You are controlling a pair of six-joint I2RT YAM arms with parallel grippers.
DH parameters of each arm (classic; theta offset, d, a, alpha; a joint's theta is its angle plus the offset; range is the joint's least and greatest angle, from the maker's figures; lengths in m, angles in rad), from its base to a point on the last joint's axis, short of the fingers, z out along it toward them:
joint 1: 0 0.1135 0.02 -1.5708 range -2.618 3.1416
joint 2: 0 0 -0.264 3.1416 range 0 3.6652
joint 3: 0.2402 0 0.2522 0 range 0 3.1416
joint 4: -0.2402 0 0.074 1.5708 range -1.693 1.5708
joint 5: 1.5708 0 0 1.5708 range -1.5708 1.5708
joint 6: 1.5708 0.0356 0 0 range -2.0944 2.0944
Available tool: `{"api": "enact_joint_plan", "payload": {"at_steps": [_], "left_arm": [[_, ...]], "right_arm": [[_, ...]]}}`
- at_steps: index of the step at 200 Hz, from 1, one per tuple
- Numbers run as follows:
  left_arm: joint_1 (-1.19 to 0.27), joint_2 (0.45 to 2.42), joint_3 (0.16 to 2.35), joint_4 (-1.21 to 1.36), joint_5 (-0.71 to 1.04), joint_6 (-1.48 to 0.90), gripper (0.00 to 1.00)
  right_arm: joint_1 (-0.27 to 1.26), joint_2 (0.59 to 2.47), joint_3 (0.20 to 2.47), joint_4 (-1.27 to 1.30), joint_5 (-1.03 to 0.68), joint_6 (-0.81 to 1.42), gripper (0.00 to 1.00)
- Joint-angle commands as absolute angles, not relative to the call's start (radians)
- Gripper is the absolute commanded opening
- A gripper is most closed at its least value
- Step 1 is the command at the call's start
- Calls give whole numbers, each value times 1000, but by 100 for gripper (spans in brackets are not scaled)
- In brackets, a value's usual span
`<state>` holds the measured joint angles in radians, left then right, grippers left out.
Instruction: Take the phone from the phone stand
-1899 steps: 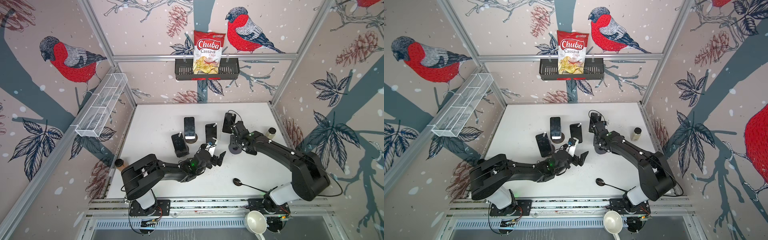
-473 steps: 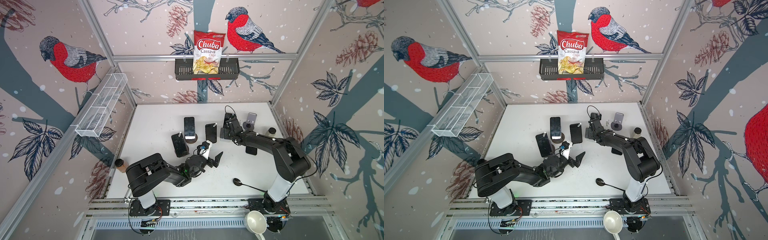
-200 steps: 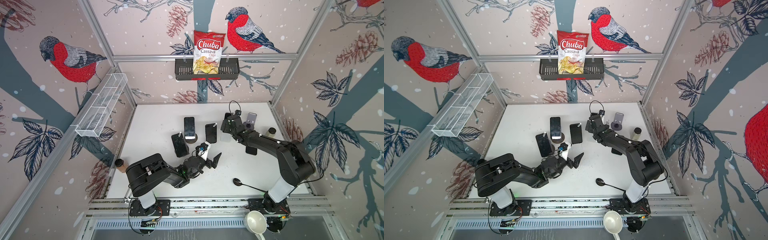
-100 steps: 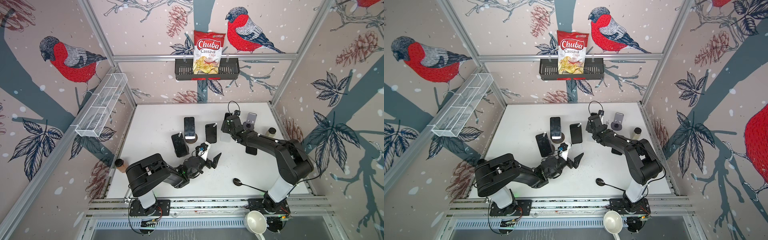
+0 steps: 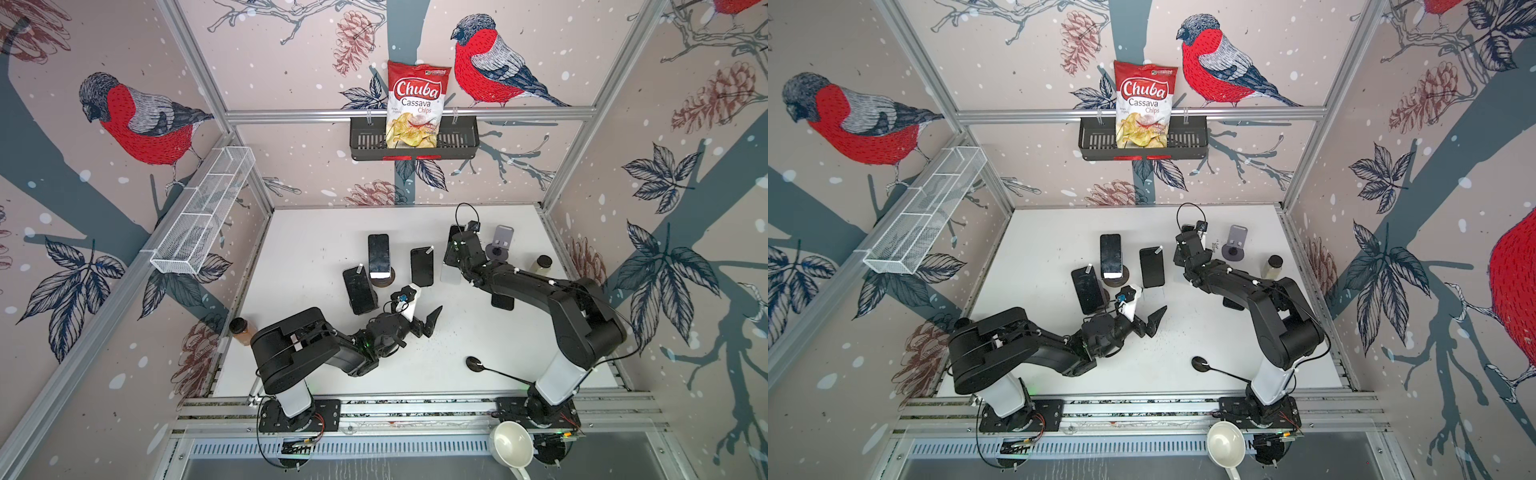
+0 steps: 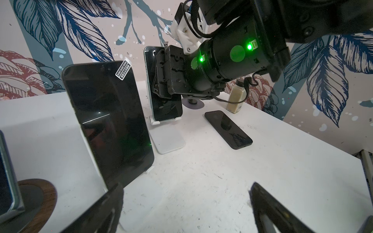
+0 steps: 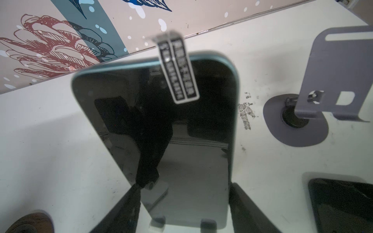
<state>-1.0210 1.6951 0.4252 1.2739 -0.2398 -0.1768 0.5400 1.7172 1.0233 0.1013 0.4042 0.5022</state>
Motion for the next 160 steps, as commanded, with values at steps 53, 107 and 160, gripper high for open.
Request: {"api": "enact_joint_plan", "payload": {"at_steps": [53, 107, 160], "left_arm": [[-1019, 1691, 442, 1279, -259, -171, 96], [-1019, 1696, 440, 1286, -253, -170, 96], [-1019, 1699, 436, 1289, -254, -170, 96]], "right_arm": [[543, 1691, 1002, 143, 449, 497, 85], [543, 1706, 1013, 152, 449, 503, 99], [541, 1742, 1066, 148, 463, 514, 99]]}}
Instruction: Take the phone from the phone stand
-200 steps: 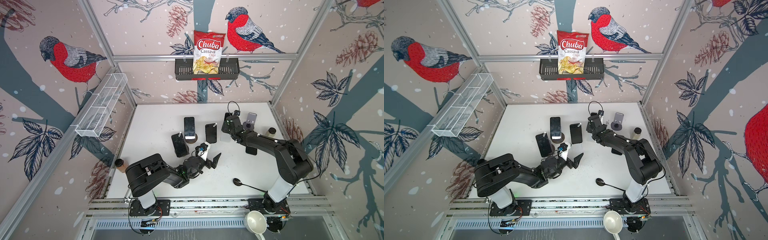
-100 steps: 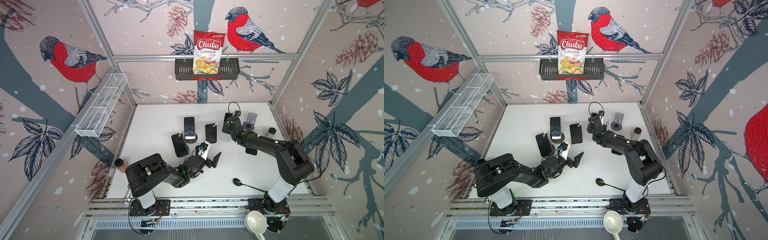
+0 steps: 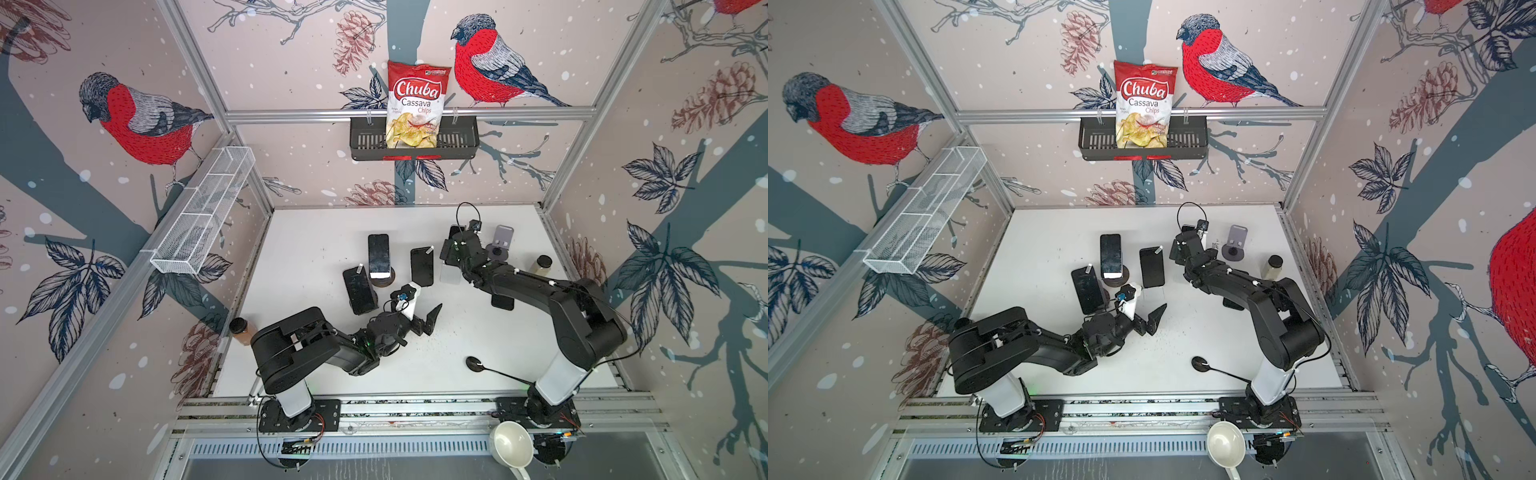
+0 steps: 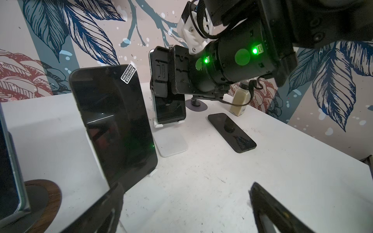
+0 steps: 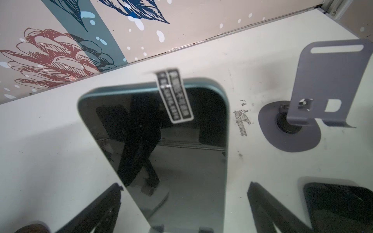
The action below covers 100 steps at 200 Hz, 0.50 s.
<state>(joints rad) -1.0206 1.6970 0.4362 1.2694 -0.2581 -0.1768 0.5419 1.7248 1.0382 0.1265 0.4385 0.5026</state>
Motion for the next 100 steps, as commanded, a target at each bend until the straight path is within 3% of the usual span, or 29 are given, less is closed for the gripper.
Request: {"api": "enact_joint_plan", "payload": {"at_steps": [1, 46, 100], "left_arm": [[-1019, 1699, 436, 1289, -253, -171, 96], [-1017, 1700, 432, 1294, -254, -169, 96], [-1015, 1707, 431, 1304, -248, -170, 96]], "right_arm": [[541, 1743, 1068, 147, 463, 515, 99], [541, 1767, 1098, 133, 488, 517, 100], [545, 1761, 1091, 143, 509, 519, 86]]}}
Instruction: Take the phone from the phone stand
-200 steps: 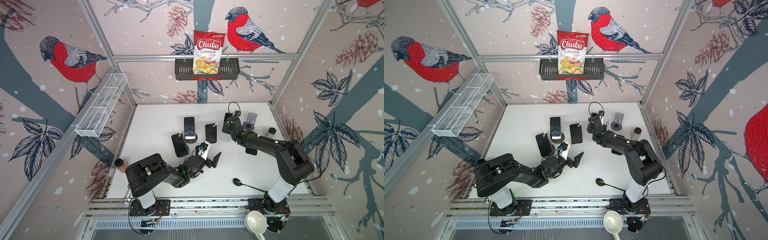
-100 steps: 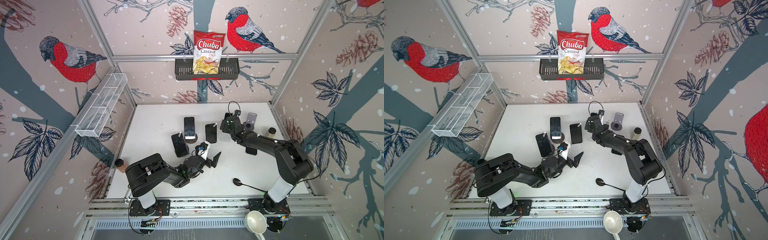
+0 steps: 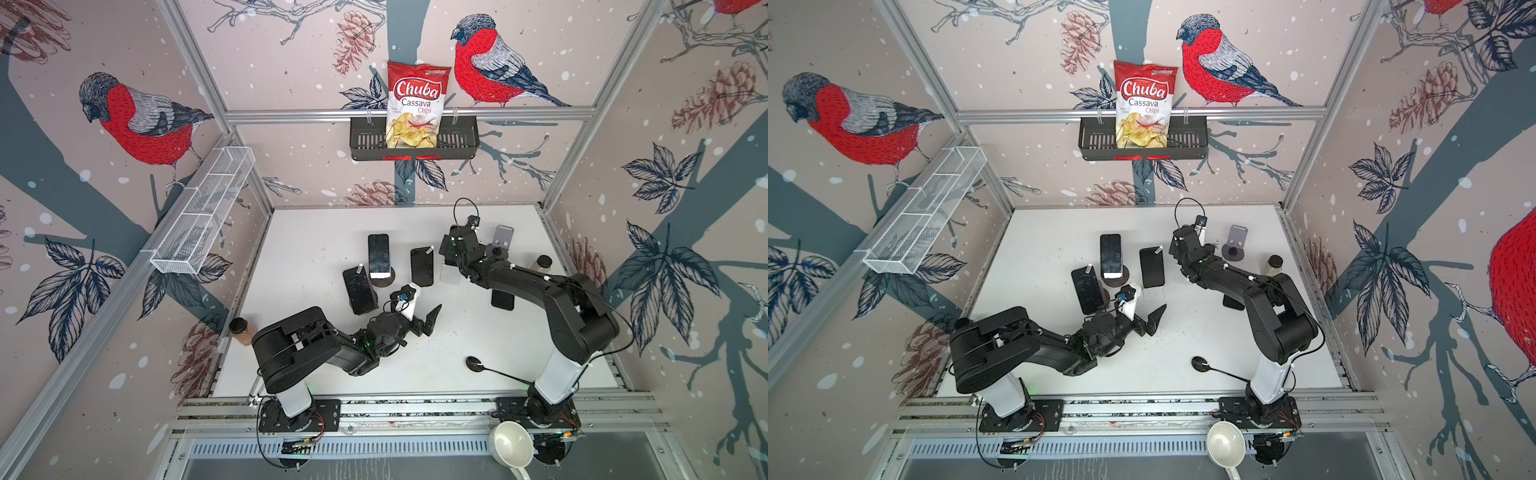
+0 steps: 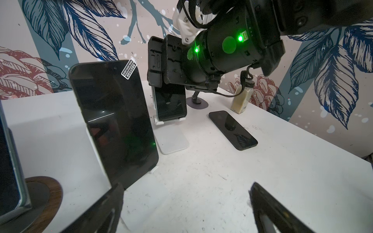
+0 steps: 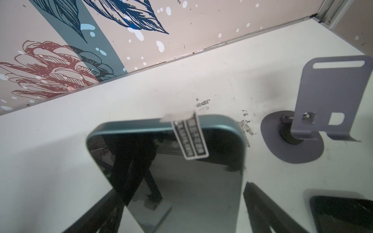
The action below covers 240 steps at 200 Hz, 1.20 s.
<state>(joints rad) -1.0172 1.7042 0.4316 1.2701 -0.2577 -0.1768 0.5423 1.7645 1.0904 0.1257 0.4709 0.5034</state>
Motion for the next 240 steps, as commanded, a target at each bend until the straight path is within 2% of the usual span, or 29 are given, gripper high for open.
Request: {"api": "enact_joint_plan", "payload": {"at_steps": [1, 88, 240], "left_arm": [[-1014, 1707, 431, 1305, -249, -170, 96], [-1012, 1707, 425, 1312, -244, -174, 96], [-1011, 1704, 420, 1320, -243, -175, 96]], "right_arm": [[545, 1760, 1091, 144, 508, 519, 86], [546, 1743, 1083, 160, 510, 501, 74], [551, 1624, 1057, 118, 461, 422, 72]]}}
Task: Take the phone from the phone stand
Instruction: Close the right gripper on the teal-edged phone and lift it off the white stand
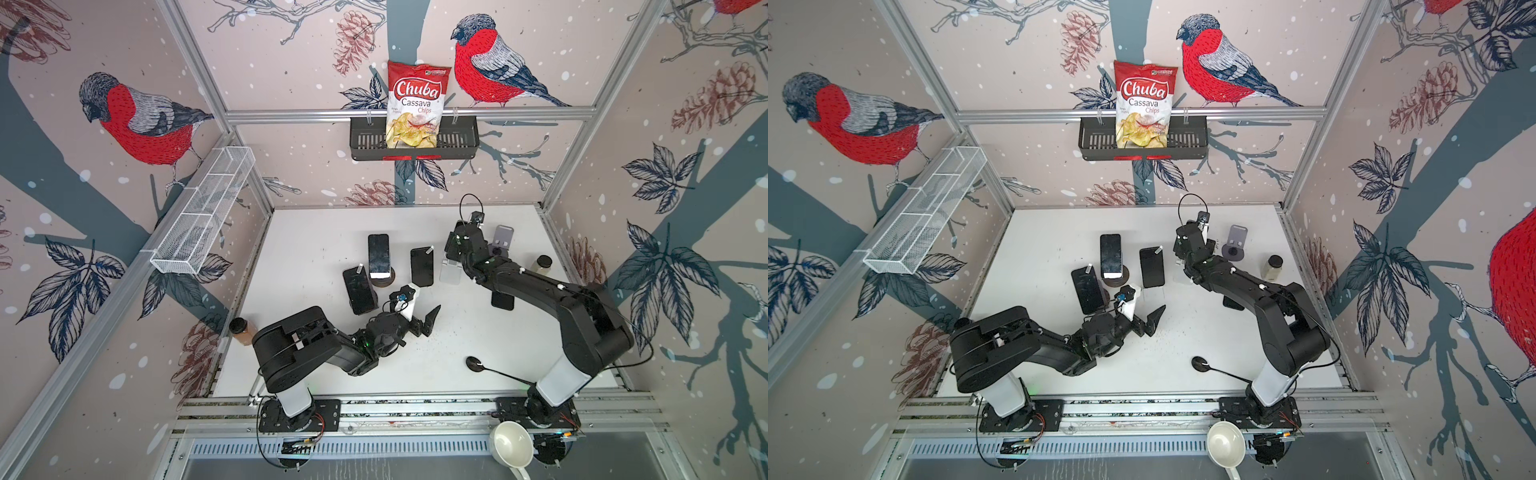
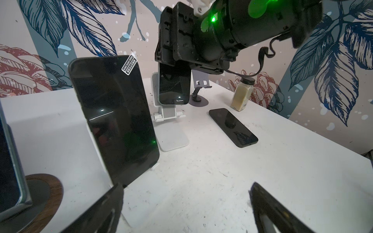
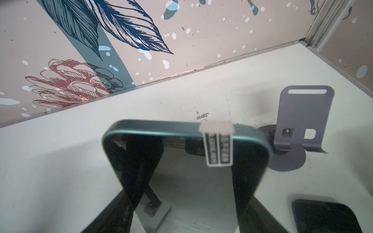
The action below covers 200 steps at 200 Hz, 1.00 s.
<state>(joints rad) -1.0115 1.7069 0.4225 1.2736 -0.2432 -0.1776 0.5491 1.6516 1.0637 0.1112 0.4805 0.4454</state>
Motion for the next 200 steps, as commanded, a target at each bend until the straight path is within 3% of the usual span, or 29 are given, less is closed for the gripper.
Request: {"api": "enact_joint_plan", "payload": {"at_steps": [1, 200], "left_arm": [[-1011, 1704, 421, 1320, -244, -176, 96], [-1011, 1716, 475, 1238, -204, -169, 96]], "right_arm": [[551, 1622, 1057, 118, 461, 422, 72], [508, 1369, 855, -89, 281, 420, 72]]}}
